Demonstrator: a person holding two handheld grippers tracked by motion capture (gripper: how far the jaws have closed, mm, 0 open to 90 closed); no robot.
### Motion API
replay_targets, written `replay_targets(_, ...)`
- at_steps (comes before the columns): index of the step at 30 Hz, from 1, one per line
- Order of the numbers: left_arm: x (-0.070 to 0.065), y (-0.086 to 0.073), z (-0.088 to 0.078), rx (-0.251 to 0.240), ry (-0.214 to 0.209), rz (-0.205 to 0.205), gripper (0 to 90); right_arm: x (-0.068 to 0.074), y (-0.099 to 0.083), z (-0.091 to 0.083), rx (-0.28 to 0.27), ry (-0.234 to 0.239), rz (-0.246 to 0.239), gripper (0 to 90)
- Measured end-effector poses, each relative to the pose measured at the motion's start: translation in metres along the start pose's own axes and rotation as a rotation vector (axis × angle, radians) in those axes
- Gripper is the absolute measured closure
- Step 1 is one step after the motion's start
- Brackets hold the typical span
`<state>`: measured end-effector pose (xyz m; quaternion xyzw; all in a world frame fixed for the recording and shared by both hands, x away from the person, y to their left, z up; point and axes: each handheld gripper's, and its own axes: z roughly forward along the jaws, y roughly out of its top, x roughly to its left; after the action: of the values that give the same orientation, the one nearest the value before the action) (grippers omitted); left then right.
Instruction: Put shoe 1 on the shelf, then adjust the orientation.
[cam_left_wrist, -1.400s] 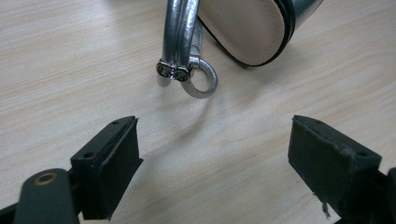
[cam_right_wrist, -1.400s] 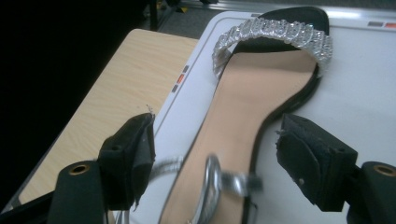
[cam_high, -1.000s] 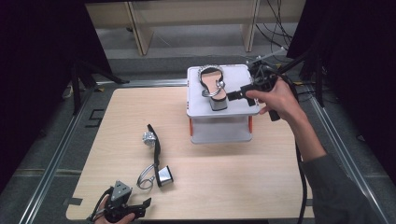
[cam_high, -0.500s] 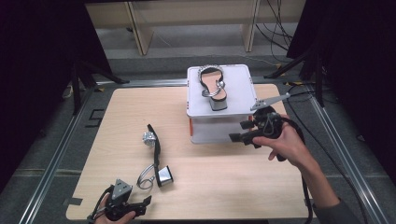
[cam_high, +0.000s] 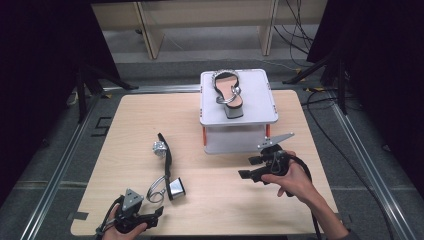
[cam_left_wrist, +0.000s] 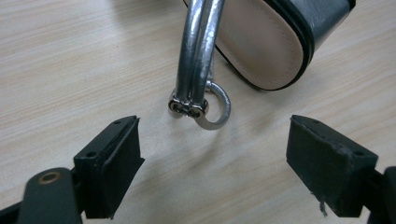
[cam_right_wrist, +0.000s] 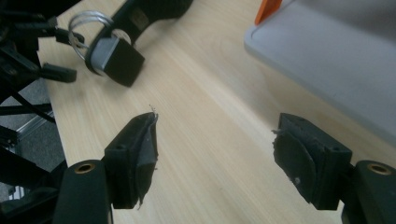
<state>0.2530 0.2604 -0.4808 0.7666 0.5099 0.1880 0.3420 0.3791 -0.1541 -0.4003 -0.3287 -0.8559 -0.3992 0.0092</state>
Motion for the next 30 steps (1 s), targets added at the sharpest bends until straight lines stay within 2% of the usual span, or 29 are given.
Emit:
replay_targets(1, 0.002, 0.001, 0.0, 0.014, -0.002, 0.024, 17.1, -0.001, -0.003, 0.003, 0.001, -0.007, -0.003, 30.5)
replay_targets(2, 0.001, 0.001, 0.0, 0.016, 0.002, 0.019, 17.2, -0.001, -0.006, 0.007, 0.015, -0.004, 0.015, 30.6)
replay_targets(4, 0.0, 0.002, 0.002, 0.003, 0.005, 0.018, 17.3, -0.002, -0.012, 0.013, 0.038, -0.016, 0.013, 30.5)
replay_targets(5, 0.0, 0.002, 0.002, 0.009, -0.003, 0.026, 17.4, -0.003, -0.013, 0.015, 0.04, -0.021, -0.011, 30.5)
replay_targets(7, -0.001, 0.002, 0.002, 0.012, -0.003, 0.023, 17.4, -0.003, -0.017, 0.02, 0.056, -0.01, 0.003, 30.3)
replay_targets(8, -0.001, 0.003, 0.004, 0.001, -0.006, 0.015, 17.4, -0.004, -0.018, 0.02, 0.061, -0.011, -0.01, 30.3)
replay_targets(10, -0.001, 0.004, 0.004, 0.012, 0.002, 0.03, 17.6, -0.001, -0.021, 0.021, 0.072, -0.016, 0.004, 30.2)
replay_targets(11, -0.001, 0.004, 0.005, 0.012, 0.022, 0.034, 17.8, -0.001, -0.023, 0.022, 0.065, -0.013, -0.007, 30.2)
replay_targets(12, -0.001, 0.005, 0.006, 0.007, 0.021, 0.033, 17.9, -0.002, -0.023, 0.023, 0.067, -0.011, -0.024, 30.2)
replay_targets(13, -0.001, 0.006, 0.006, 0.01, 0.001, 0.041, 18.1, -0.002, -0.025, 0.023, 0.066, -0.014, -0.023, 30.2)
replay_targets(14, -0.003, 0.006, 0.007, 0.005, 0.001, 0.026, 18.9, -0.001, -0.027, 0.023, 0.071, -0.007, -0.013, 30.2)
replay_targets(15, -0.002, 0.007, 0.009, 0.015, 0.015, 0.047, 19.1, -0.001, -0.027, 0.023, 0.076, -0.008, -0.01, 30.0)
replay_targets(16, -0.003, 0.008, 0.01, 0.007, -0.003, 0.043, 19.6, -0.001, -0.028, 0.022, 0.079, -0.015, -0.002, 30.0)
replay_targets(17, -0.002, 0.008, 0.011, 0.014, 0.016, 0.053, 20.8, -0.002, -0.029, 0.022, 0.074, -0.015, -0.009, 30.0)
replay_targets(18, -0.002, 0.01, 0.013, 0.016, 0.01, 0.062, 22.4, -0.001, -0.03, 0.022, 0.073, -0.017, 0.007, 30.0)
replay_targets(19, -0.003, 0.011, 0.015, 0.007, 0.014, 0.057, 23.9, -0.002, -0.031, 0.022, 0.065, -0.015, -0.022, 30.0)
replay_targets(20, -0.003, 0.013, 0.015, 0.009, -0.002, 0.065, 26.3, -0.002, -0.031, 0.022, 0.066, -0.014, -0.02, 30.0)
replay_targets(21, -0.003, 0.015, 0.016, 0.008, 0.006, 0.079, 30.7, 0.001, -0.032, 0.02, 0.081, -0.008, 0.024, 30.0)
replay_targets(22, -0.004, 0.017, 0.017, -0.001, 0.002, 0.083, 35.5, -0.001, -0.032, 0.02, 0.07, -0.011, -0.007, 30.0)
replay_targets(23, -0.004, 0.019, 0.019, 0.006, 0.008, 0.103, 38.9, 0.001, -0.033, 0.02, 0.071, -0.007, 0.014, 30.0)
replay_targets(24, -0.005, 0.021, 0.02, -0.008, -0.002, 0.1, 47.3, -0.002, -0.033, 0.02, 0.059, -0.01, -0.027, 30.0)
replay_targets(25, -0.007, 0.023, 0.02, -0.009, -0.01, 0.11, 51.2, -0.002, -0.033, 0.02, 0.057, -0.007, -0.022, 30.1)
replay_targets(27, -0.012, 0.025, 0.021, -0.047, -0.027, 0.118, 65.7, -0.003, -0.034, 0.019, 0.058, -0.009, -0.022, 30.1)
replay_targets(28, -0.013, 0.027, 0.02, -0.063, -0.021, 0.139, 72.0, -0.004, -0.035, 0.018, 0.059, -0.007, -0.016, 30.1)
replay_targets(29, -0.017, 0.029, 0.017, -0.106, -0.04, 0.139, 77.7, -0.004, -0.035, 0.018, 0.059, -0.01, -0.013, 30.2)
replay_targets(30, -0.02, 0.032, 0.014, -0.122, -0.029, 0.171, 82.0, -0.004, -0.035, 0.018, 0.055, -0.007, -0.016, 30.3)
